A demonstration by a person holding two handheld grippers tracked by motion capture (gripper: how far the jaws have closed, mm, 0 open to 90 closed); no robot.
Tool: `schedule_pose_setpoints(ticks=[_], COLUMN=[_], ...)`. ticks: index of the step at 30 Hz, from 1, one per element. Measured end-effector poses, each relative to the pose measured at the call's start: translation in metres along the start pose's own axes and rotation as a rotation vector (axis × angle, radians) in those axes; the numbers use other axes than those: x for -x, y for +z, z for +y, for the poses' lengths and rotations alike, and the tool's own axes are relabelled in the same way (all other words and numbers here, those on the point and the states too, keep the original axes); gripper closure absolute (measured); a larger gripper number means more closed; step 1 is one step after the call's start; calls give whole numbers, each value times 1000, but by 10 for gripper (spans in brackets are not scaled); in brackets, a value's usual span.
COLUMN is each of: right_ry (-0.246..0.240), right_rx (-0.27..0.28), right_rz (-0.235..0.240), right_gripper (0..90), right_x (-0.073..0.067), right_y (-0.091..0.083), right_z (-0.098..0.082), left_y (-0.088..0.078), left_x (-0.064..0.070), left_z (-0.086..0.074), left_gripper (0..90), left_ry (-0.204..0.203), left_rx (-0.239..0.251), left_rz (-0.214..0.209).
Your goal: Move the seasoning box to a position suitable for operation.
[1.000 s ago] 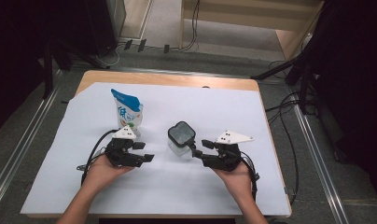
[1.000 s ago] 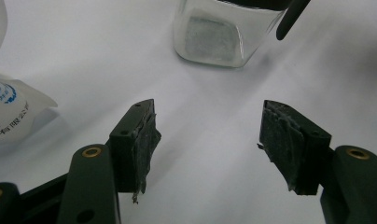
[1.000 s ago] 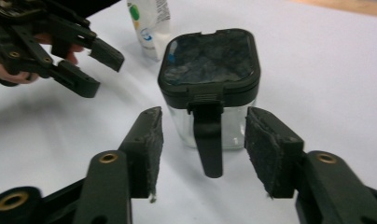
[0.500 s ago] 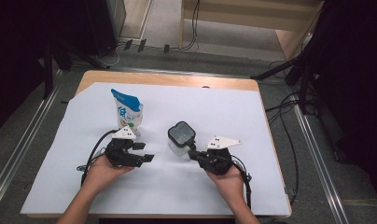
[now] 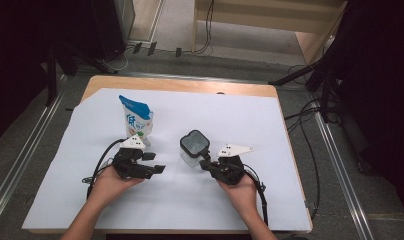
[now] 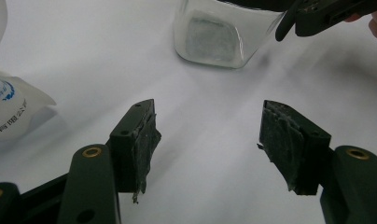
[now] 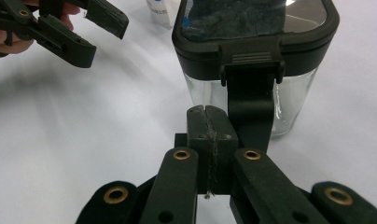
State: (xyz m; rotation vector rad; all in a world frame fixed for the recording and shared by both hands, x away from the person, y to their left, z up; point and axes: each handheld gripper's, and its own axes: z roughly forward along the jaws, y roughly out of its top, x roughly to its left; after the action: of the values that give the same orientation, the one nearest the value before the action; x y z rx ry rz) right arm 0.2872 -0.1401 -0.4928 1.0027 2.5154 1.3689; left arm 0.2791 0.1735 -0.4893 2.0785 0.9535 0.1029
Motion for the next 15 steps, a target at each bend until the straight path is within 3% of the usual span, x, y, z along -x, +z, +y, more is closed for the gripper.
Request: schedule_pose_setpoints(ticks=[15], right_ry=[49], right_rx=[5], right_rz=[-32], right_gripper=[900], right_x=[21], right_y=[-7], right_z=[1], left_y=[0], left_x=[0], left_z=[-1], left_gripper=[371], left_ry=[17], left_rx=[9], left_rz=[-3])
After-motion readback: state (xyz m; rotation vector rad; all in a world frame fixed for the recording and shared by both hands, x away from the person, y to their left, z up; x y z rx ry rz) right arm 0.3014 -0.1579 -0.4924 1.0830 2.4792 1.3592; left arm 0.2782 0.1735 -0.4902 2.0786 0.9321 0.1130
